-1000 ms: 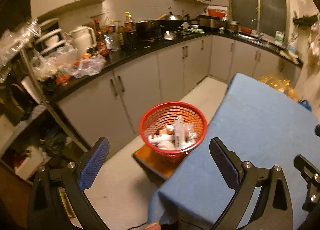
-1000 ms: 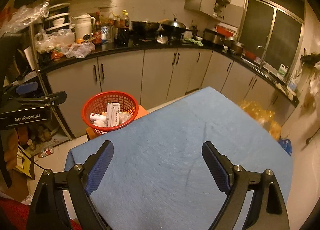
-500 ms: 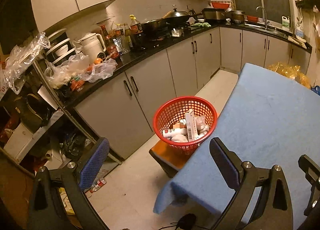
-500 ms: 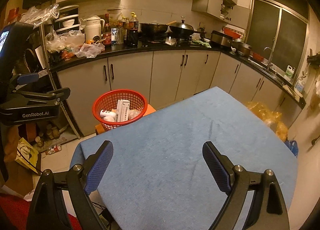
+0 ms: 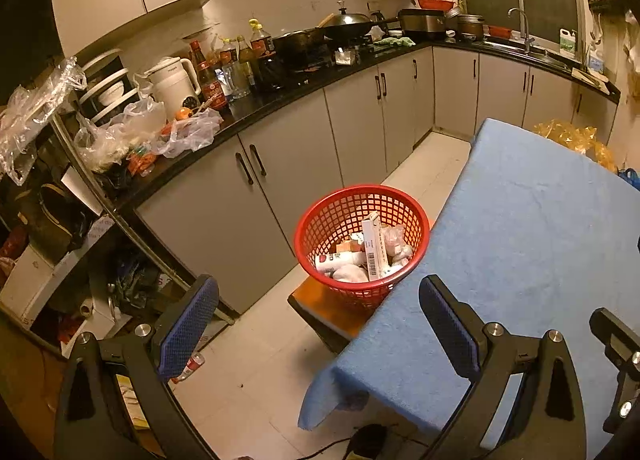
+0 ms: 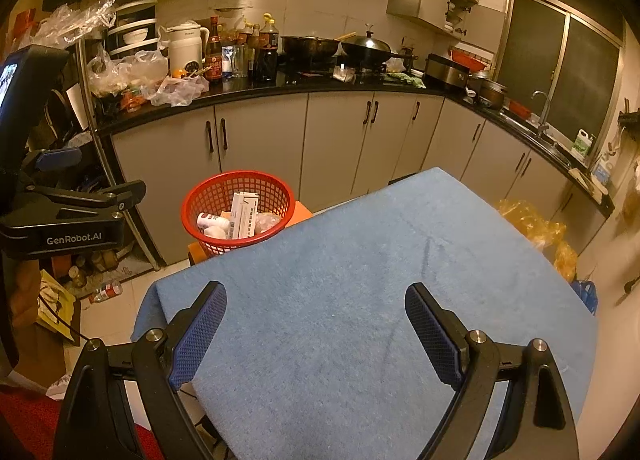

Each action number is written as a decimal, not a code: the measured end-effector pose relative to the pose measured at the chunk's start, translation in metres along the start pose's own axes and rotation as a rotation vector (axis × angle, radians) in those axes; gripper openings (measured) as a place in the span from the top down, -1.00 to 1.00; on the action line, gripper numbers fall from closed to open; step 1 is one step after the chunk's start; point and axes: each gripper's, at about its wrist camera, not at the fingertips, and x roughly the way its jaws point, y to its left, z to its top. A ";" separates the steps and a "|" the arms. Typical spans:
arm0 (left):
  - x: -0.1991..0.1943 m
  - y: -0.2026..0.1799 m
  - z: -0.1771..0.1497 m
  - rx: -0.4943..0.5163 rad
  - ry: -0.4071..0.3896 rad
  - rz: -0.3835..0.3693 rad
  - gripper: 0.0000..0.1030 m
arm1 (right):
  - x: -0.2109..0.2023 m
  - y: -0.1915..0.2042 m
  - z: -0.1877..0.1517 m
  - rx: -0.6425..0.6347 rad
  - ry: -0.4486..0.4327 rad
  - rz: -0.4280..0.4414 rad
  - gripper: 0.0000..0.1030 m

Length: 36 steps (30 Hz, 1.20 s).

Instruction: Collect trash

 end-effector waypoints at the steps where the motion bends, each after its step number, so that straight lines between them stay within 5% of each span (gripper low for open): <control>1: 0.001 0.000 0.000 -0.001 0.002 0.000 -0.94 | 0.001 0.000 0.000 -0.002 0.002 0.001 -0.82; 36: 0.007 0.012 -0.013 -0.010 0.040 0.001 -0.94 | 0.016 0.023 0.002 -0.025 0.041 0.030 -0.82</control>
